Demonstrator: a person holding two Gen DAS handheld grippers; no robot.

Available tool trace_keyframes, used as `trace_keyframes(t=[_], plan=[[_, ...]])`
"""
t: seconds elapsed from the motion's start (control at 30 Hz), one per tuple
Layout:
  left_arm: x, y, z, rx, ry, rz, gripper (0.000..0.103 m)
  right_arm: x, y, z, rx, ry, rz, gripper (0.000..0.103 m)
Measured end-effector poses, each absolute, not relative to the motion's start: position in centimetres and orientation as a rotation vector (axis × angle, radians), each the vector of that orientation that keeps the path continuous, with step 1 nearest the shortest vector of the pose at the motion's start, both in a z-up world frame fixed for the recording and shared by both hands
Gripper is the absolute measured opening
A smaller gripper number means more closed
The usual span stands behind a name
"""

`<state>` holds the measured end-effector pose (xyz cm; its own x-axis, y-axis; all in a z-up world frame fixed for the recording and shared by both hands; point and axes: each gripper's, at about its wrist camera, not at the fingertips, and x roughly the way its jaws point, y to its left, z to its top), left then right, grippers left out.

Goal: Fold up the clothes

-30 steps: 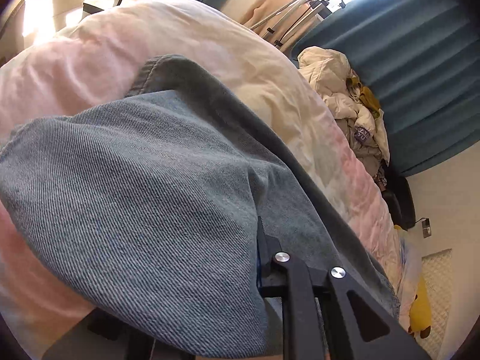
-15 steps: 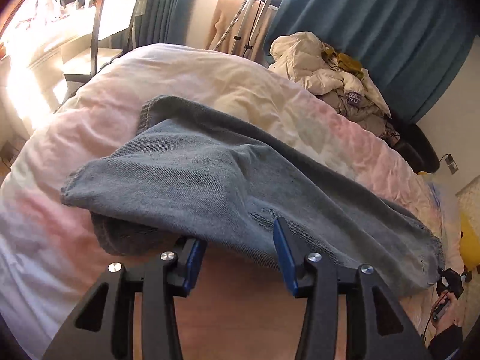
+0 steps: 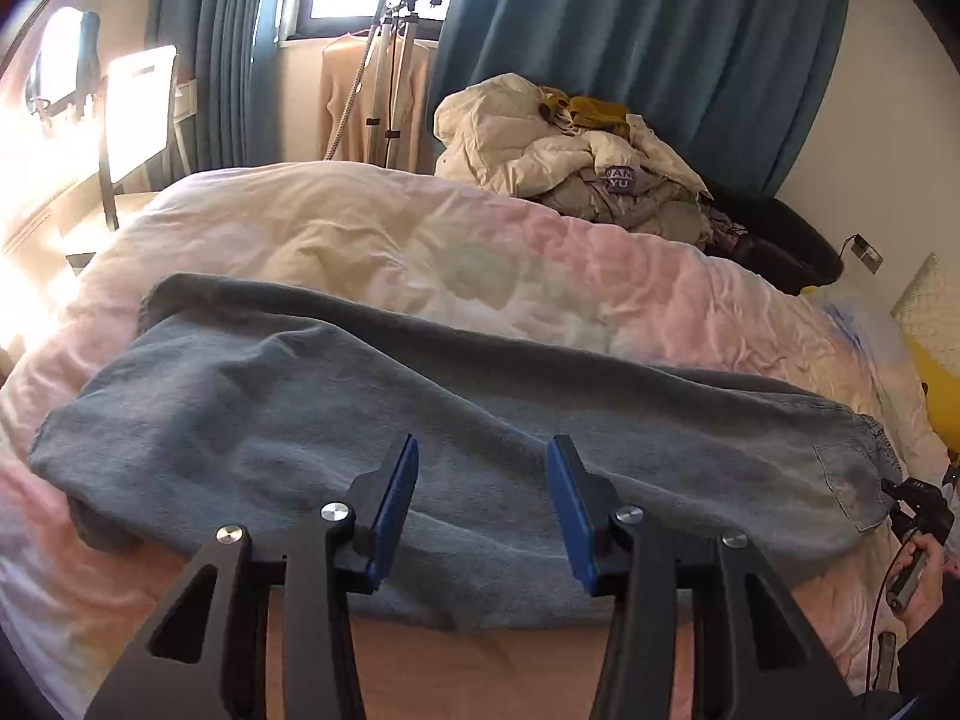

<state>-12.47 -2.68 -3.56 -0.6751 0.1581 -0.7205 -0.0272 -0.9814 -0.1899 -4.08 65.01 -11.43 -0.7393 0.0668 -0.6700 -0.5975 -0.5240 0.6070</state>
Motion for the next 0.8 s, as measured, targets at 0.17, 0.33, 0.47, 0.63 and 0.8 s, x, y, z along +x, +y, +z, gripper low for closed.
trace_keyframes(t=[0.17, 0.33, 0.47, 0.63, 0.8], plan=[[-14.7, -0.6, -8.2, -1.350, -0.160, 2.744, 0.046, -4.4, 64.1, -9.3, -0.825, 1.133, 2.345, 0.014], [-15.2, 0.3, -10.7, -1.392, -0.008, 2.752, 0.046, -5.1, 62.0, -5.6, -0.794, 0.970, 2.422, 0.014], [-15.3, 0.8, -11.0, -1.378, 0.064, 2.763, 0.046, -5.9, 59.1, -1.7, -0.752, 0.818, 2.481, 0.014], [-15.1, 0.1, -10.5, -1.366, 0.022, 2.757, 0.046, -7.2, 53.6, 3.8, -0.687, 0.614, 2.580, 0.013], [-14.7, -0.8, -9.7, -1.337, -0.037, 2.767, 0.046, -8.6, 46.2, 8.3, -0.623, 0.397, 2.687, 0.014]])
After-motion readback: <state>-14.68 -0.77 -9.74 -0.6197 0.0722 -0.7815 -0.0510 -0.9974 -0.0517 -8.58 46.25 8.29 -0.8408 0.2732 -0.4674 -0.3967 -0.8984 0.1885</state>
